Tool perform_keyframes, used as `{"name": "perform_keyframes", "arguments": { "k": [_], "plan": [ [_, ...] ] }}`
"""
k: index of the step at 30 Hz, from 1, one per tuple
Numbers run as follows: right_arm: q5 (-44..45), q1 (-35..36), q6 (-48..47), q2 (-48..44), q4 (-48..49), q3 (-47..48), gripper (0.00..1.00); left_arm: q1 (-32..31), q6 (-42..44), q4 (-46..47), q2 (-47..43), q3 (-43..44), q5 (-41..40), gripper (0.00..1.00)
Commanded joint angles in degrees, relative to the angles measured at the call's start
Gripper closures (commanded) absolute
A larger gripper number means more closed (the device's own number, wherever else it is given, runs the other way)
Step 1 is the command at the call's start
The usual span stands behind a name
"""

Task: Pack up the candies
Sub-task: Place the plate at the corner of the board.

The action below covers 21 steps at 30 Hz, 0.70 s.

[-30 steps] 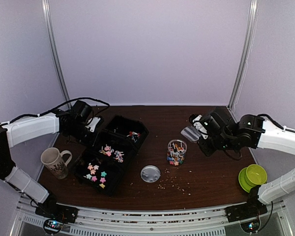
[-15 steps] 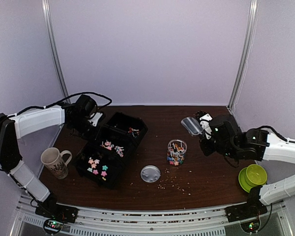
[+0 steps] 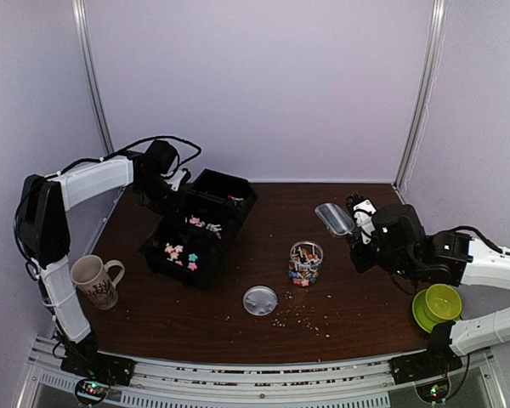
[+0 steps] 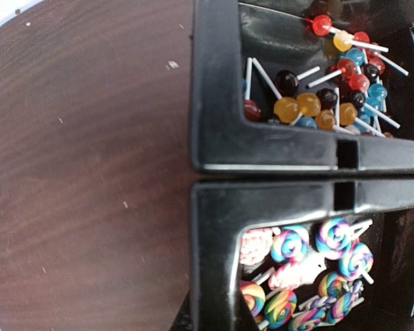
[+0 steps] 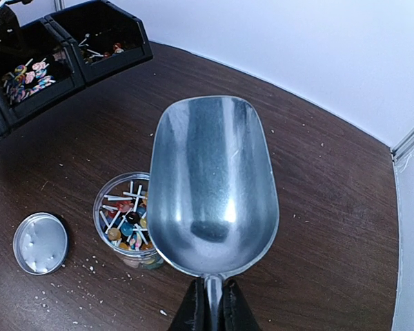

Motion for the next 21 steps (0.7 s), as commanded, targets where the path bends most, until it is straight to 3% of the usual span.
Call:
{"name": "perform_keyframes", "arguments": {
  "k": [1, 8, 21],
  "plan": [
    [-0.8, -0.2, 1.9, -2.0, 1.8, -0.9, 1.0, 2.6, -0.5, 2.0, 3.2, 8.5, 3.8, 1.0],
    [-0.5, -0.2, 3.6, -3.1, 1.6, -2.1, 1.0, 5.4, -1.0, 1.4, 9.7, 14.8, 3.5, 1.0],
    [-1.9, -0.2, 4.9, -1.6, 1.7, -1.8, 1.0, 15.8, -0.5, 5.6, 14.4, 15.9, 4.4, 1.0]
  ]
}}
